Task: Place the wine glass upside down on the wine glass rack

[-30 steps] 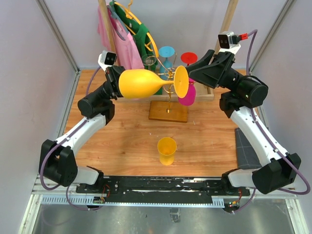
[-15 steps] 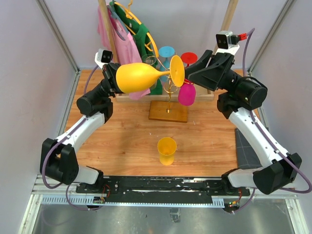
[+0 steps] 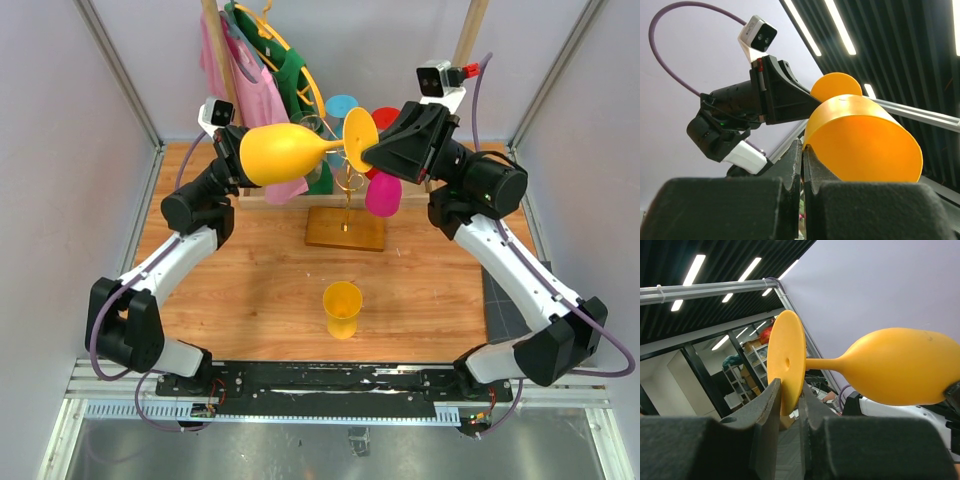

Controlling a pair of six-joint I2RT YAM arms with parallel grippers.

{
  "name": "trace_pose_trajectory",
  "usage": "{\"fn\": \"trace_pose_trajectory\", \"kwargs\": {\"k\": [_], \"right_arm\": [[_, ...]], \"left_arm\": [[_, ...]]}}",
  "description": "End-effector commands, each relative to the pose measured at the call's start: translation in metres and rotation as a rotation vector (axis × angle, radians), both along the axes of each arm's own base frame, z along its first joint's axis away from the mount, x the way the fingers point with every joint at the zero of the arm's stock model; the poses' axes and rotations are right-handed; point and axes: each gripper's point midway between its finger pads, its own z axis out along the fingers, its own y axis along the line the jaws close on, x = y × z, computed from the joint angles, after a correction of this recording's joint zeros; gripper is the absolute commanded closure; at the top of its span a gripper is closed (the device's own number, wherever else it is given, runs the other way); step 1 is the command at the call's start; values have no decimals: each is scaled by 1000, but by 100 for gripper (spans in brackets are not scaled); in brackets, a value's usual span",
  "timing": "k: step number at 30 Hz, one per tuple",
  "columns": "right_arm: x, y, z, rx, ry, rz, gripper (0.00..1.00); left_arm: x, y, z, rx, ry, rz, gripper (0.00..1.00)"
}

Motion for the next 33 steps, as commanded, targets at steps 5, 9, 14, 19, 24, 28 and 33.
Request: {"fn": "trace_pose_trajectory", "kwargs": {"k": [5, 9, 14, 19, 24, 28, 33], "right_arm": [[-22, -9, 22, 92, -96, 7, 99], [-22, -11, 23, 105, -93, 11, 99], [-25, -13, 26, 125, -103, 28, 99], [-29, -16, 30, 132, -119, 27, 99], [-35, -15, 34, 81, -170, -26, 99], [-30, -13, 32, -26, -245, -193, 99], [-16, -19, 22, -202, -243, -437, 99]], "left_arm": [[-51, 20, 19, -103, -283, 6, 99], [-48, 18, 16, -89, -271, -9, 78], [-43, 19, 12, -70, -274, 8, 53], [-22, 29, -1, -34, -240, 79, 45], [-8, 42, -16, 16, -216, 147, 46], [-7, 51, -23, 38, -212, 191, 47], [-12, 57, -24, 56, -229, 222, 47]]}}
